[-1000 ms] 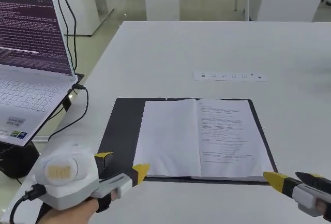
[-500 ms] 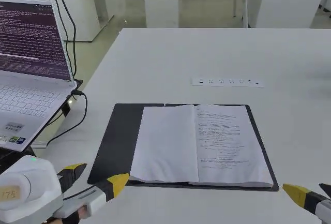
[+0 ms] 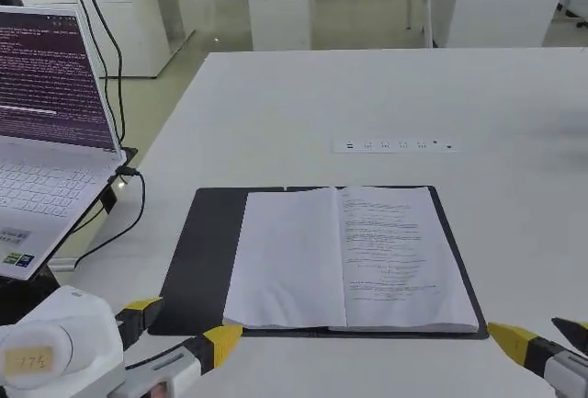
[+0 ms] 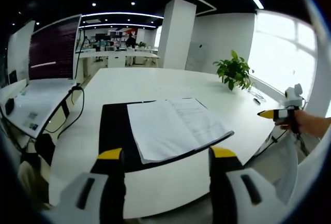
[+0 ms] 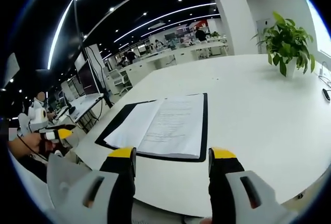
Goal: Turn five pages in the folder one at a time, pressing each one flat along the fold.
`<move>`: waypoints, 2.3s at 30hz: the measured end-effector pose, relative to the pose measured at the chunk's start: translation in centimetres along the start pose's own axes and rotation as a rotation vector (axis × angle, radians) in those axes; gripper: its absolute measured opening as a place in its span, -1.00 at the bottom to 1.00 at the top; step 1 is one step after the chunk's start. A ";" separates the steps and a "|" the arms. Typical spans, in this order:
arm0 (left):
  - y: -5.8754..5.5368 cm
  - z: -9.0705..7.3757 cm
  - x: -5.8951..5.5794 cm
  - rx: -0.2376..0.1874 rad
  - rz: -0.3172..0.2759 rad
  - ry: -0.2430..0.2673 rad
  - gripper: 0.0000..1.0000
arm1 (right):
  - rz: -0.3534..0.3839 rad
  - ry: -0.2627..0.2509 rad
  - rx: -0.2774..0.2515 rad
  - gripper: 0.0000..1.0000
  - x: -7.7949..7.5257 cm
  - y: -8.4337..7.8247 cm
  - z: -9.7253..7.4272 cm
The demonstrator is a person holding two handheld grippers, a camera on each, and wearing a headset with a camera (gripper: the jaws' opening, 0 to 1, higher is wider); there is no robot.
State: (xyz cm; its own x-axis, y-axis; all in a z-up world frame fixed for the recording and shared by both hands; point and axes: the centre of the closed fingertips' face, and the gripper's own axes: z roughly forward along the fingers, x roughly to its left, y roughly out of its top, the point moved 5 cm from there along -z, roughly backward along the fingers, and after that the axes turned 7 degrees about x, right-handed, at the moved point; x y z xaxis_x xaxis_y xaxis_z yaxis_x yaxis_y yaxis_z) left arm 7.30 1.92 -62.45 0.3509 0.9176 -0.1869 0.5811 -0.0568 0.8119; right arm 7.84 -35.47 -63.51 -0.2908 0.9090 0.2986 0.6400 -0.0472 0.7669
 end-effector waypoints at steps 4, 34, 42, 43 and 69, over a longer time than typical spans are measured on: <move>-0.2 1.2 -0.7 0.026 0.015 -0.017 0.31 | 0.001 0.002 0.014 0.11 -0.4 -0.5 0.3; 0.3 15.2 -12.3 0.177 0.264 -0.284 0.25 | 0.071 0.016 -0.014 0.08 -0.7 -1.3 -0.1; 0.3 19.3 -14.6 0.194 0.301 -0.314 0.23 | 0.089 0.016 -0.012 0.05 -0.9 -1.3 0.2; 0.2 19.7 -14.8 0.196 0.310 -0.313 0.22 | 0.089 0.017 -0.013 0.06 -0.8 -1.3 0.1; -1.7 26.6 -17.3 0.157 0.391 -0.214 -0.18 | 0.147 0.009 -0.024 0.02 -2.1 -2.2 -0.3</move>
State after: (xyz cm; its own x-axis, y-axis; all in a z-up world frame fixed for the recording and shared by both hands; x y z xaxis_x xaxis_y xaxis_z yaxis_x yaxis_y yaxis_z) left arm 19.78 -24.28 -75.28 0.6995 0.7146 -0.0069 0.4735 -0.4563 0.7534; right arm 6.81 -37.37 -65.65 -0.2017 0.8879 0.4134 0.6587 -0.1894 0.7282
